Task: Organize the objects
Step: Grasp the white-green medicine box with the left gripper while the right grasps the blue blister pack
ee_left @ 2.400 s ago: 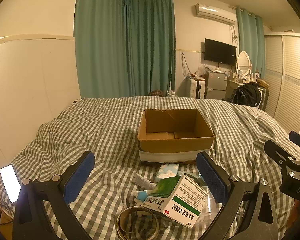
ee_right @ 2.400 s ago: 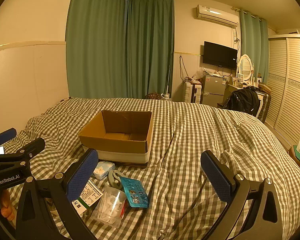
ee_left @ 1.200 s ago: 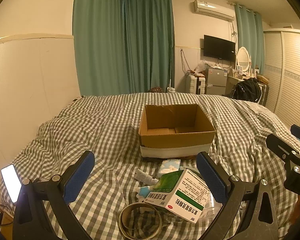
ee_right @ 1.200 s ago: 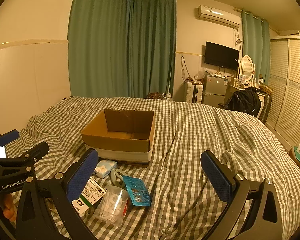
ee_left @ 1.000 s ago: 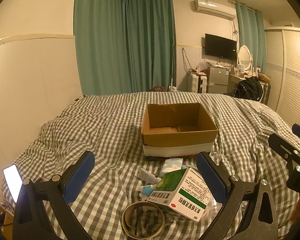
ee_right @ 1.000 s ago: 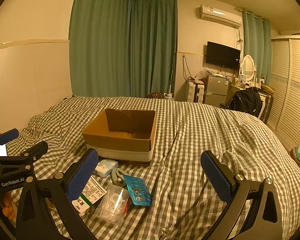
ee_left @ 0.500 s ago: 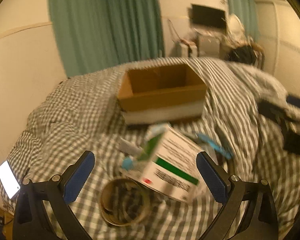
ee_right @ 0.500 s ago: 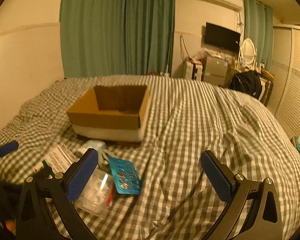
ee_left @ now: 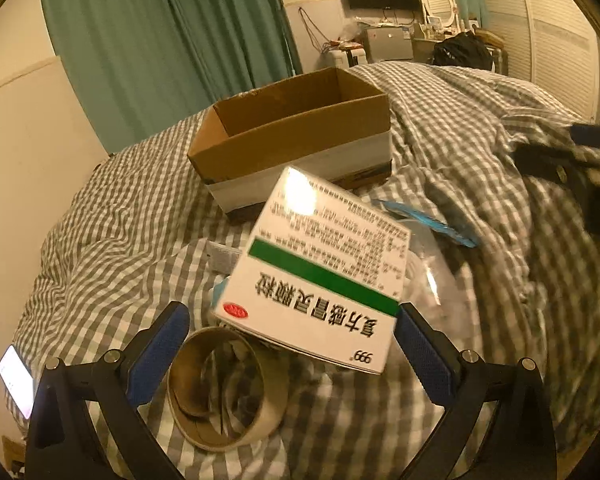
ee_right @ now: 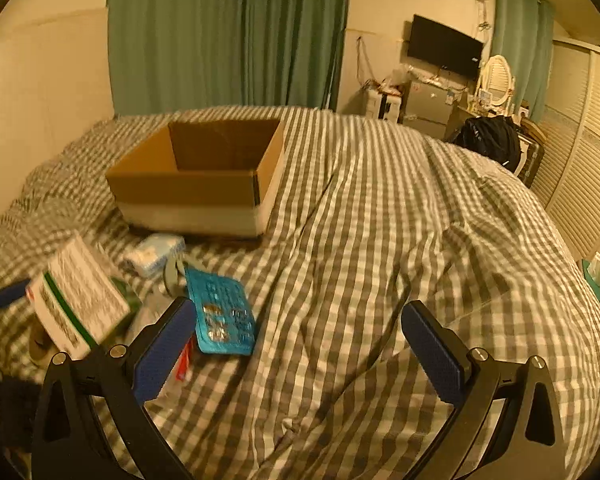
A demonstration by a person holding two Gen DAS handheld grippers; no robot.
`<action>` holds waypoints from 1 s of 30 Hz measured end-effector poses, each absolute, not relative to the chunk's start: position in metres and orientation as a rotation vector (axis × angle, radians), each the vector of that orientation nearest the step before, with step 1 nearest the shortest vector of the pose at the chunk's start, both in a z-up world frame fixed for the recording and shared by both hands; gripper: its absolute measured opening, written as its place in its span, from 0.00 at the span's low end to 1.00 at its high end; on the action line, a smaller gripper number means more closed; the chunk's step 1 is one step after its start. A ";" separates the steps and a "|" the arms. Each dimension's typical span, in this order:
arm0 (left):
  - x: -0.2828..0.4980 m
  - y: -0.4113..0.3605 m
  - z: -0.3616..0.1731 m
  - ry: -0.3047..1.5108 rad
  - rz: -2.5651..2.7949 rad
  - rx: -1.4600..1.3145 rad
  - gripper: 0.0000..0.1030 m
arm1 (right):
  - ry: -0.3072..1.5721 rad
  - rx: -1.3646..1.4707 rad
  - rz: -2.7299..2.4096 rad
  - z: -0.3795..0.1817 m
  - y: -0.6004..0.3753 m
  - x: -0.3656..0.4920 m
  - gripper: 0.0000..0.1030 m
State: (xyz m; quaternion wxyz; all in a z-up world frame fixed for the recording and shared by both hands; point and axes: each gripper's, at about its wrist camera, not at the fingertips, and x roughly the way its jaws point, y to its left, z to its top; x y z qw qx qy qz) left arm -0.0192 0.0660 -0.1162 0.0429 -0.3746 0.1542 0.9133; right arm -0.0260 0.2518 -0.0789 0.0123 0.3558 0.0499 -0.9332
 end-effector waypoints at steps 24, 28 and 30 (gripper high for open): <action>-0.068 0.053 -0.132 0.400 2.736 -1.050 0.93 | 0.425 1.244 -2.614 -0.147 0.204 -0.079 0.09; -0.065 0.052 -0.124 0.350 2.732 -1.014 0.93 | 0.365 1.205 -2.658 -0.135 0.214 -0.076 0.09; -0.061 0.051 -0.117 0.334 2.736 -0.990 0.93 | 0.330 1.191 -2.661 -0.129 0.217 -0.074 0.09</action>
